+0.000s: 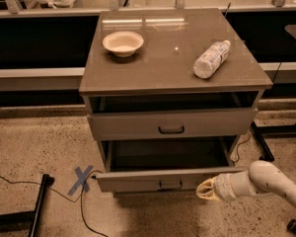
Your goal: Close middle drawer
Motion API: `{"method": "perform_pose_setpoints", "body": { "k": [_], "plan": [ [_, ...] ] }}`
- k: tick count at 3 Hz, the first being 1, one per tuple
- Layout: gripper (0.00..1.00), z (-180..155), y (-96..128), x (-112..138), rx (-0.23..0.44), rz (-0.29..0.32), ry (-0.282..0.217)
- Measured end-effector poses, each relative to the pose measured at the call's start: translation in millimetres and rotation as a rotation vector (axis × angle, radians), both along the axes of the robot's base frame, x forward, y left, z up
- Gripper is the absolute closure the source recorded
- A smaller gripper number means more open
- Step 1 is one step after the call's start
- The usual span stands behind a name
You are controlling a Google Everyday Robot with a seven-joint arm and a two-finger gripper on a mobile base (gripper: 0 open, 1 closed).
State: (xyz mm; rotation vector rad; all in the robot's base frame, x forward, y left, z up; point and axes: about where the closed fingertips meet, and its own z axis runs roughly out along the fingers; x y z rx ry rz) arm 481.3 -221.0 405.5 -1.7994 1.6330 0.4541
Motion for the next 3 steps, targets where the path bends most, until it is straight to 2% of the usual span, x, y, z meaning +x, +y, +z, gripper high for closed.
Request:
{"method": "perform_pose_setpoints", "body": {
  "k": [1, 2, 3],
  "plan": [
    [1.00, -35, -4, 29, 0.032, -0.005, -0.036],
    [1.00, -43, -4, 50, 0.047, -0.004, -0.075],
    [1.00, -36, 2, 66, 0.047, -0.010, -0.128]
  ]
}}
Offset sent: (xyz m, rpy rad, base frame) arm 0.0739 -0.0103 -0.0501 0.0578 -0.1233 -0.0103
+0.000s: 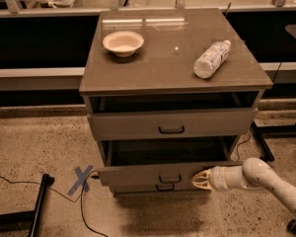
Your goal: Close middle drawer
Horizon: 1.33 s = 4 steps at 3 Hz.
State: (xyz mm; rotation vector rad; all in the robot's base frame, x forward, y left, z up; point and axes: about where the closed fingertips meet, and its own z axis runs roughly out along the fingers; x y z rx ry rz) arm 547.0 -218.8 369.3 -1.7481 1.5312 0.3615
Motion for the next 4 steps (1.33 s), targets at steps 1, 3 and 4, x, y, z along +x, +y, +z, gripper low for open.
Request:
{"method": "perform_pose_setpoints", "body": {
  "k": [1, 3, 4],
  "plan": [
    [1.00, 12, 16, 22, -0.014, 0.016, -0.053],
    [1.00, 24, 40, 80, -0.031, 0.028, -0.133],
    [1.00, 24, 38, 80, -0.031, 0.024, -0.136]
  ]
}}
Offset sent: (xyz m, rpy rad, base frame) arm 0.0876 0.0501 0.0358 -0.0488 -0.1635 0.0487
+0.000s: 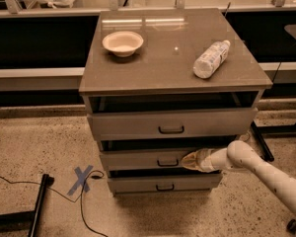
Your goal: Close middle drawer
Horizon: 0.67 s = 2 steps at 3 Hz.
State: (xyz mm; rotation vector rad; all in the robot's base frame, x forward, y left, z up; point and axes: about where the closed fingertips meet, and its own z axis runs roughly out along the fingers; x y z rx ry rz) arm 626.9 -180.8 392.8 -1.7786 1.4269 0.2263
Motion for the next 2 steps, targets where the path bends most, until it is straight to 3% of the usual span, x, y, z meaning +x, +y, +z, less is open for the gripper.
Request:
{"method": "perform_pose_setpoints", "body": {
  "k": [1, 2],
  "plan": [
    [1.00, 0, 0, -1, 0.000, 0.000, 0.000],
    [1.00, -10, -13, -22, 0.005, -0.011, 0.029]
  ]
}}
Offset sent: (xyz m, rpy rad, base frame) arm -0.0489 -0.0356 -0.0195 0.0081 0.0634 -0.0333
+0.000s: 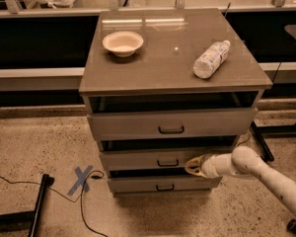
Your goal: Close middle drawer
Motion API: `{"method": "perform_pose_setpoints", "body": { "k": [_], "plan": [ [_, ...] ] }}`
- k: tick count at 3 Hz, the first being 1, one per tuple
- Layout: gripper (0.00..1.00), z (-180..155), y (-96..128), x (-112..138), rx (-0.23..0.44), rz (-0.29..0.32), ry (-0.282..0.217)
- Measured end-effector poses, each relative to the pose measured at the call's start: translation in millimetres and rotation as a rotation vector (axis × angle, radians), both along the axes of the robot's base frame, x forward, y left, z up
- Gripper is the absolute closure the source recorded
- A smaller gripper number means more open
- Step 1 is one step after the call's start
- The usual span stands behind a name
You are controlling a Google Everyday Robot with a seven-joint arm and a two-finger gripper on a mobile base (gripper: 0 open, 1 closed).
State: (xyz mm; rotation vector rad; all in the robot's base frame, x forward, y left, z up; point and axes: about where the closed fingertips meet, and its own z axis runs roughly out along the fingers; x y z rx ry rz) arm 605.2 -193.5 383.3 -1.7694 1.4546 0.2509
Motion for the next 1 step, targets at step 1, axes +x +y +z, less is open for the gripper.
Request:
{"method": "perform_pose_setpoints", "body": {
  "k": [1],
  "plan": [
    [1.00, -14.2, -10.2, -19.3, 0.074, -0.012, 0.064]
  ]
}}
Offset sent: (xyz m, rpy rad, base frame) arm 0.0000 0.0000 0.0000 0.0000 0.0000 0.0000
